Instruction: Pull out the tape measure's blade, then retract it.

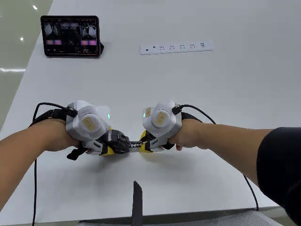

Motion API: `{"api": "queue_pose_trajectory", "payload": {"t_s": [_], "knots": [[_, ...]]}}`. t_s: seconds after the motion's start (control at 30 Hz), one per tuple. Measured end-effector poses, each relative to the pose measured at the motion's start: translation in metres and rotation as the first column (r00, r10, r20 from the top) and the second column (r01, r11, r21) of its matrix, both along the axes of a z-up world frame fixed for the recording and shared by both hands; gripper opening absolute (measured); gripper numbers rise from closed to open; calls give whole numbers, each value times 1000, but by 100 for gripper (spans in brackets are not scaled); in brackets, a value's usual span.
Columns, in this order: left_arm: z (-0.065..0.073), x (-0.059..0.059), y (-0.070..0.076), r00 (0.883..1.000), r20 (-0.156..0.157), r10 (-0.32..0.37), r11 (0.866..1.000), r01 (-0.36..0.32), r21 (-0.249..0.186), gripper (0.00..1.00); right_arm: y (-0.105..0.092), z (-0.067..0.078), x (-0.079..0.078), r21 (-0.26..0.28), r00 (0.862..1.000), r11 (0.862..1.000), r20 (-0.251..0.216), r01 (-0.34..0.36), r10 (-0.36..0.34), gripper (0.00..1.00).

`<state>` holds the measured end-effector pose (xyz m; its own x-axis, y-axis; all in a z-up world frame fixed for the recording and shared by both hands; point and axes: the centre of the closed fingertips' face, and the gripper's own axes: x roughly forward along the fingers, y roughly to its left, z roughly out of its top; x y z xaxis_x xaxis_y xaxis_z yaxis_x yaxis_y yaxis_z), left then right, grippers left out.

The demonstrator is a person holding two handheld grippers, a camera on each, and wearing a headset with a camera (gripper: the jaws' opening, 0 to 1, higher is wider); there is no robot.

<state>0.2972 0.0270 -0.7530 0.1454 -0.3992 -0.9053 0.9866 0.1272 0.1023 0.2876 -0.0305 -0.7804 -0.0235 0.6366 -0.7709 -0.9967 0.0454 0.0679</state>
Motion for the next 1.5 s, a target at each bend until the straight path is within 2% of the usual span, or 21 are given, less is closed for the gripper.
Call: {"api": "queue_pose_trajectory", "payload": {"t_s": [0.6, 1.5], "knots": [[-2, 3, 3, 1000, 0, 4, 1000, -4, 5, 33, -9, -2, 2, -18, 1000, 1000, -1, -9, 9, 10], [0, -1, 2, 1000, -1, 13, 1000, -13, 2, 33, -25, -3, 2, -37, 1000, 999, -1, -3, 3, 10]]}}
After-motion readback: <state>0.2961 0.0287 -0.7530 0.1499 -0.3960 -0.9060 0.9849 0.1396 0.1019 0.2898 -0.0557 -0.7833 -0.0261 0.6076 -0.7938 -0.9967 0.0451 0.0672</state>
